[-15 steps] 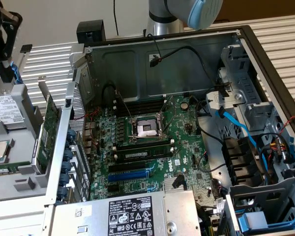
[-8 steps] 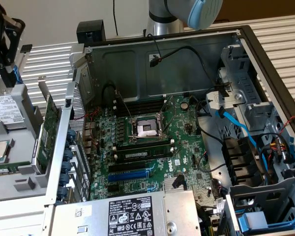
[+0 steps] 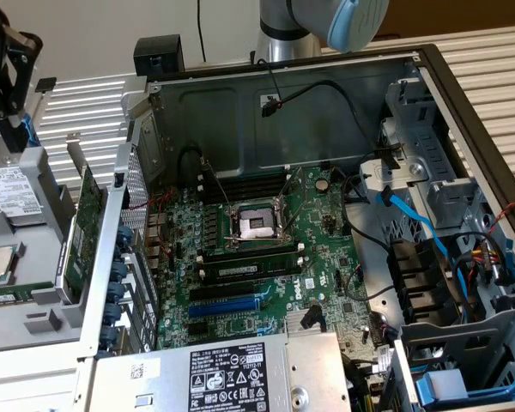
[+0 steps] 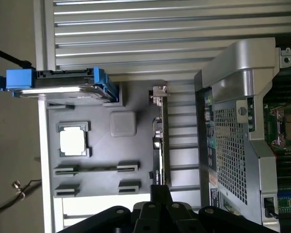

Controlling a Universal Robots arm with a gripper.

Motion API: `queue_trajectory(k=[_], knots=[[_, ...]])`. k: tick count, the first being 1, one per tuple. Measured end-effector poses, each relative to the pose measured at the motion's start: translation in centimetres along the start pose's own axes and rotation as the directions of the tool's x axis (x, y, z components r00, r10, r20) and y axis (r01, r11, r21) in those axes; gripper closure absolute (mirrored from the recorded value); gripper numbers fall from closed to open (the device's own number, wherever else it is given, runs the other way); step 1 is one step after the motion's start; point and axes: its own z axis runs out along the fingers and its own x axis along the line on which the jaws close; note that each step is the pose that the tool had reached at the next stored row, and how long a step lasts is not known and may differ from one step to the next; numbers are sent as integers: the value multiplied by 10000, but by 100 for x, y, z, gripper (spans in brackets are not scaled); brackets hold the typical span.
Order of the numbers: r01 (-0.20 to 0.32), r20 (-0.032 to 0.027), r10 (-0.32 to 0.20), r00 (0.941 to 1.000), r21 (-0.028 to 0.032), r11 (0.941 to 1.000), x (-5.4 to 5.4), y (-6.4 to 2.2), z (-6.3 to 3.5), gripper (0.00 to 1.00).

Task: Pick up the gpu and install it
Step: 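Insert the gpu into the slot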

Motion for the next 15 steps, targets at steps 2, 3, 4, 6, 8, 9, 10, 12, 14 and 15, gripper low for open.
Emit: queue_trajectory(k=[2, 3, 4, 6, 8, 9, 10, 12, 14, 15], knots=[[3, 0, -3, 10000, 0, 10000, 3, -1, 6, 89], [3, 1, -3, 10000, -1, 10000, 6, -1, 12, 89], [1, -1, -1, 10000, 0, 10000, 10, -1, 19, 89], [-9, -1, 9, 10000, 1, 10000, 16, -2, 30, 89], [-14, -2, 14, 10000, -3, 10000, 17, -1, 31, 89], [-14, -2, 14, 10000, -3, 10000, 17, -2, 31, 89], [-14, -1, 14, 10000, -3, 10000, 18, -2, 32, 89], [-14, 0, 14, 10000, -4, 10000, 18, -2, 32, 89], [-14, -1, 14, 10000, -4, 10000, 18, -2, 32, 89], [-14, -1, 14, 10000, -4, 10000, 18, -2, 32, 89]])
